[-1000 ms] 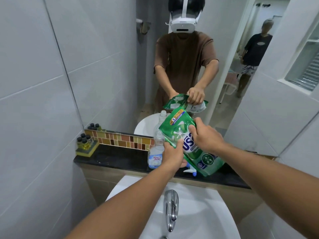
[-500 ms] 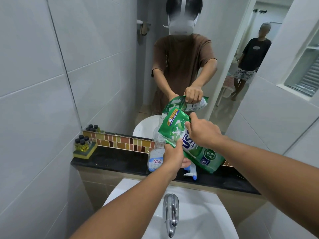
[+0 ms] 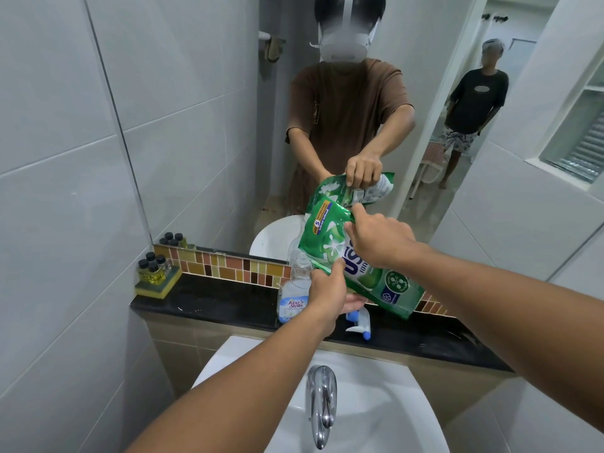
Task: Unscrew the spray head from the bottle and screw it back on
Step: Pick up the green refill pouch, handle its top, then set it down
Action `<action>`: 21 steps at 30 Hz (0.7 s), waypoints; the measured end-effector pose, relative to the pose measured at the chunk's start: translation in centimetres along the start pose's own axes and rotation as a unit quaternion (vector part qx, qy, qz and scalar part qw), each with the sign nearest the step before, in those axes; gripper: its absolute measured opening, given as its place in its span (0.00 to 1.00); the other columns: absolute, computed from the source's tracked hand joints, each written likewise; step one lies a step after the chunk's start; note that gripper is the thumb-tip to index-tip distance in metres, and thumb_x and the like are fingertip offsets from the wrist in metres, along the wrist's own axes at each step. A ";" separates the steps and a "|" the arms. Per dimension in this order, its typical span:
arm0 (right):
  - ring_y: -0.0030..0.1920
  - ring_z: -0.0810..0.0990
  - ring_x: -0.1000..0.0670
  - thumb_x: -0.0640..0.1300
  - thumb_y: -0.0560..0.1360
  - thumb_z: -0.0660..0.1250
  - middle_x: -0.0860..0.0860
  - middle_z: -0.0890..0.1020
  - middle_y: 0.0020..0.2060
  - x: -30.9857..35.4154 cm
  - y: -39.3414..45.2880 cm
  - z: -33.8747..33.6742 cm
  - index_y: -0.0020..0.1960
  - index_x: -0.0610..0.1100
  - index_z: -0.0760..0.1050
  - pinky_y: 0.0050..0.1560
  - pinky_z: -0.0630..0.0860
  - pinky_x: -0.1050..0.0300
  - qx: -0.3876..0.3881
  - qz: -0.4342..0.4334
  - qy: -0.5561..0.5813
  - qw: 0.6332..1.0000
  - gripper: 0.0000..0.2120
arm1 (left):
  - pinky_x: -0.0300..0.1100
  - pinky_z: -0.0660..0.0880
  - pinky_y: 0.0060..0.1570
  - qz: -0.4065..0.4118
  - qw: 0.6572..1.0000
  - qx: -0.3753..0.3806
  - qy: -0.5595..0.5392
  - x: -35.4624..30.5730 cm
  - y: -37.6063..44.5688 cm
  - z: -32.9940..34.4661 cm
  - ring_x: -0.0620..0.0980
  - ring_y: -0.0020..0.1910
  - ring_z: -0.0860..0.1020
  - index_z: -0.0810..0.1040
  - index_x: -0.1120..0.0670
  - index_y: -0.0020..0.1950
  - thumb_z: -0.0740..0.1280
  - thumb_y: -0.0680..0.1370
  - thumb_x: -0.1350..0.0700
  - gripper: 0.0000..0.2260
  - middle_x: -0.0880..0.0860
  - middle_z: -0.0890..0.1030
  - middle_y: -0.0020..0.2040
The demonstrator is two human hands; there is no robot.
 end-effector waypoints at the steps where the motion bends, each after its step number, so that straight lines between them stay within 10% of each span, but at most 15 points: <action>1: 0.38 0.73 0.41 0.57 0.84 0.48 0.50 0.72 0.37 0.2 0.1 -0.1 0.52 0.49 0.60 0.36 0.67 0.47 0.001 -0.004 -0.001 1.000 0.12 | 0.47 0.87 0.34 -0.001 1.000 -0.002 -0.007 -0.1 0.0 0.0 0.57 0.36 0.91 0.70 0.59 0.73 0.64 0.88 0.46 0.20 0.67 0.86 0.63; 21: 0.39 0.75 0.41 0.57 0.84 0.47 0.50 0.73 0.37 -0.1 -0.3 -0.4 0.54 0.49 0.61 0.37 0.67 0.47 0.023 -0.004 0.010 1.000 0.12 | 0.45 0.86 0.31 0.008 1.000 -0.011 0.011 -0.1 -0.1 0.1 0.54 0.33 0.90 0.70 0.59 0.74 0.63 0.88 0.48 0.19 0.66 0.86 0.63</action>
Point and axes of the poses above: each hand's wrist, its own y-axis towards the middle knuckle, its own z-axis out of the palm, x = y × z, the point moved 4 cm from there along y, towards the middle knuckle
